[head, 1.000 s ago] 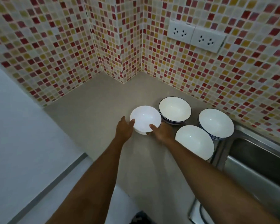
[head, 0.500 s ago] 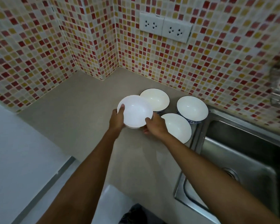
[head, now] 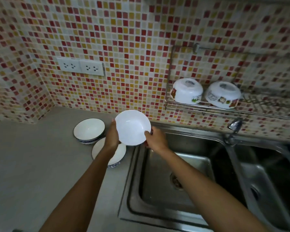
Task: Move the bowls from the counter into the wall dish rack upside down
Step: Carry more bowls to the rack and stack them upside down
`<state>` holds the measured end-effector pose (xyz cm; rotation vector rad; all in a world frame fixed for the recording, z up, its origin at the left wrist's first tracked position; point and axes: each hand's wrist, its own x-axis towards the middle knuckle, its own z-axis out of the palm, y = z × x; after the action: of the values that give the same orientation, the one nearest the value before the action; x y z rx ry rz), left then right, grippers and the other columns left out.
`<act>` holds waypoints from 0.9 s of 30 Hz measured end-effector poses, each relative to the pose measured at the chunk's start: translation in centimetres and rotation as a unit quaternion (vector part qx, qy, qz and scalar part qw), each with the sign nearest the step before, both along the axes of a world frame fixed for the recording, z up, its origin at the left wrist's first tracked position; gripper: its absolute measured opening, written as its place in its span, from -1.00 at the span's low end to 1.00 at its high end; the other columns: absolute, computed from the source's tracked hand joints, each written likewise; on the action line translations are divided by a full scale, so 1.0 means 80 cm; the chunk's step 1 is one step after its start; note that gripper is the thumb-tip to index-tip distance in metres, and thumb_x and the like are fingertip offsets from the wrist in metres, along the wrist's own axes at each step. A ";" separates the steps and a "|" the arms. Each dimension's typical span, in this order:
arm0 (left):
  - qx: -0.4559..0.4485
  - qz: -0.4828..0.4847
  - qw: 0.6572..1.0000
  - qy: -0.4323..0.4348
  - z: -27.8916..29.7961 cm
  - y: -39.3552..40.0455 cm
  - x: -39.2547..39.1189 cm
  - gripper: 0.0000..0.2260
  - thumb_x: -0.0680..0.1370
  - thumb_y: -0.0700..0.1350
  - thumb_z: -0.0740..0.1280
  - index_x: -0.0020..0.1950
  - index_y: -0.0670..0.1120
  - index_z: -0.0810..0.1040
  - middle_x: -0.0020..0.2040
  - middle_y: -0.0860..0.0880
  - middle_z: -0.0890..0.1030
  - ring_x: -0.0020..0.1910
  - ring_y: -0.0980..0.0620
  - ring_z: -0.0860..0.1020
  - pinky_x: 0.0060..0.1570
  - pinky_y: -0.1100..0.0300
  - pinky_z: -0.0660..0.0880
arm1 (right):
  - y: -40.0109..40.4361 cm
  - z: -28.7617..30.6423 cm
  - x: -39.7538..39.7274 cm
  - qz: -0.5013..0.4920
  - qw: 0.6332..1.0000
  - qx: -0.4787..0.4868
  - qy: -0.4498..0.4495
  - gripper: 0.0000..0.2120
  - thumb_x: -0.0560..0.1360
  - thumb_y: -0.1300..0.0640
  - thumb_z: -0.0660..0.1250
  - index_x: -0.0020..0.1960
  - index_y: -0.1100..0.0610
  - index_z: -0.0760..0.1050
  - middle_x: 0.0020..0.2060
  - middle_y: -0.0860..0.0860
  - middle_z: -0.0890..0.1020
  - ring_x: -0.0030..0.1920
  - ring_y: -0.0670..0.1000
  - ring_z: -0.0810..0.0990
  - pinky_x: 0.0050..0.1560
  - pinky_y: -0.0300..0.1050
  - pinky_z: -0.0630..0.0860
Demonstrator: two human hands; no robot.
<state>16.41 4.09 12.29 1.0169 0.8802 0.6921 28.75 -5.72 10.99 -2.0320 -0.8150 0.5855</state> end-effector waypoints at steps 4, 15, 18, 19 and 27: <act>0.005 -0.033 0.999 0.008 0.007 -0.042 0.058 -0.71 0.62 0.16 0.03 0.13 0.02 0.39 0.11 -0.07 0.56 -0.13 0.02 0.54 -0.14 0.06 0.56 | -0.053 0.003 0.053 -0.028 1.000 0.009 -0.007 -0.66 0.53 0.05 0.20 0.26 0.13 0.47 0.08 0.09 0.63 -0.01 0.14 0.64 -0.02 0.16 0.63; 0.135 -0.094 0.986 0.005 0.072 -0.114 0.171 -0.64 0.61 0.17 0.03 0.22 -0.01 0.41 0.01 0.09 0.54 -0.12 0.13 0.51 -0.14 0.27 0.46 | -0.179 0.091 0.166 -0.094 0.969 0.174 -0.147 -0.59 0.61 -0.11 0.09 -0.14 0.11 0.58 -0.35 -0.07 0.60 -0.31 -0.21 0.54 -0.33 -0.46 0.37; 0.213 -0.094 0.972 0.016 0.107 -0.129 0.198 -0.54 0.58 0.26 0.02 0.35 0.04 0.37 0.26 0.02 0.51 0.10 0.08 0.51 0.06 0.15 0.50 | -0.200 0.115 0.208 -0.139 0.946 0.202 -0.212 -0.67 0.61 -0.02 0.16 -0.11 0.14 0.60 -0.37 -0.06 0.58 -0.39 -0.21 0.47 -0.37 -0.46 0.32; 0.249 -0.103 0.963 0.004 0.118 -0.135 0.206 -0.54 0.57 0.28 0.01 0.37 0.10 0.34 0.31 0.01 0.47 0.17 0.03 0.50 0.14 0.05 0.51 | -0.206 0.122 0.223 -0.151 0.939 0.200 -0.233 -0.70 0.61 0.01 0.18 -0.07 0.17 0.61 -0.32 -0.02 0.62 -0.37 -0.18 0.48 -0.33 -0.44 0.33; 0.448 -0.130 0.885 0.010 0.175 -0.155 0.289 -0.55 0.57 0.20 0.13 0.46 0.22 0.18 0.46 0.02 0.24 0.26 0.10 0.30 0.07 0.22 0.36 | -0.231 0.115 0.328 -0.155 0.919 -0.025 -0.360 -0.49 0.59 -0.10 0.14 0.43 0.18 0.31 0.35 0.17 0.47 0.35 0.18 0.42 0.39 0.06 0.29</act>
<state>39.49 -8.34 26.27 1.9297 0.3907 0.8747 55.02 -24.18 20.21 -2.3813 -0.8552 -0.3615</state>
